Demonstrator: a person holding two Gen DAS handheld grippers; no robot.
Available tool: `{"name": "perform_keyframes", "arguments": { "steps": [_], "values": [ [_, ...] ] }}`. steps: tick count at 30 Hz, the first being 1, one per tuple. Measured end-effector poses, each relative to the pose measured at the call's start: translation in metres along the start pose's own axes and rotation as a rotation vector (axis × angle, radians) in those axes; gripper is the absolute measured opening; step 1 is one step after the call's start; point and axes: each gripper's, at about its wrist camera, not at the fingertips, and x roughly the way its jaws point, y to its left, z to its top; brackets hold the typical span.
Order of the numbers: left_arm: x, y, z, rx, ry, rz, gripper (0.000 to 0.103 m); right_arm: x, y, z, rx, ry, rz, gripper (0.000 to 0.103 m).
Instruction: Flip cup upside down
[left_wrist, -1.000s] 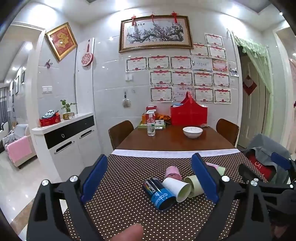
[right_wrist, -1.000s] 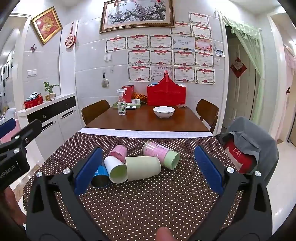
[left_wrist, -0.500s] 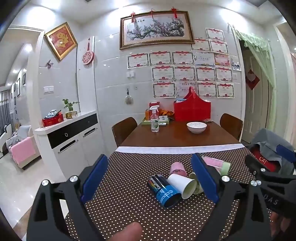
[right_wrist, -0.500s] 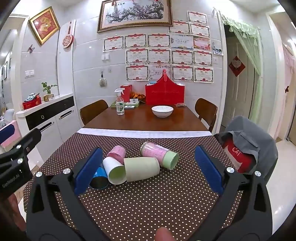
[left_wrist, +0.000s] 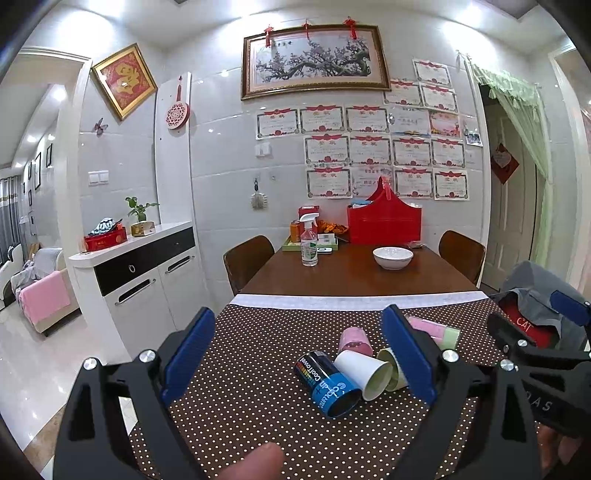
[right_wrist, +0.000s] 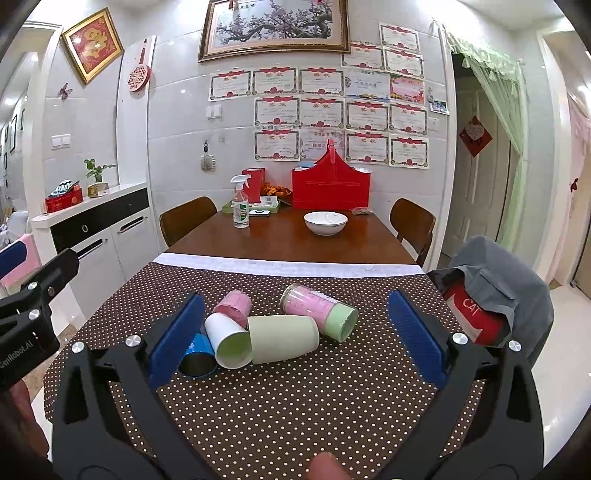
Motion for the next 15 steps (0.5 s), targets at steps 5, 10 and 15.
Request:
{"name": "perform_keyframes", "arguments": {
  "steps": [5, 10, 15],
  "values": [
    [-0.006, 0.0, 0.001, -0.005, -0.011, -0.006, 0.09, -0.008, -0.004, -0.001, 0.001, -0.011, -0.007, 0.097],
    [-0.006, -0.004, 0.002, -0.004, -0.01, -0.014, 0.09, -0.013, -0.009, -0.004, 0.005, -0.016, -0.014, 0.097],
    [-0.004, -0.014, 0.001, 0.012, -0.003, -0.021, 0.09, -0.011, -0.015, -0.007, 0.023, -0.011, -0.019, 0.097]
  ]
}}
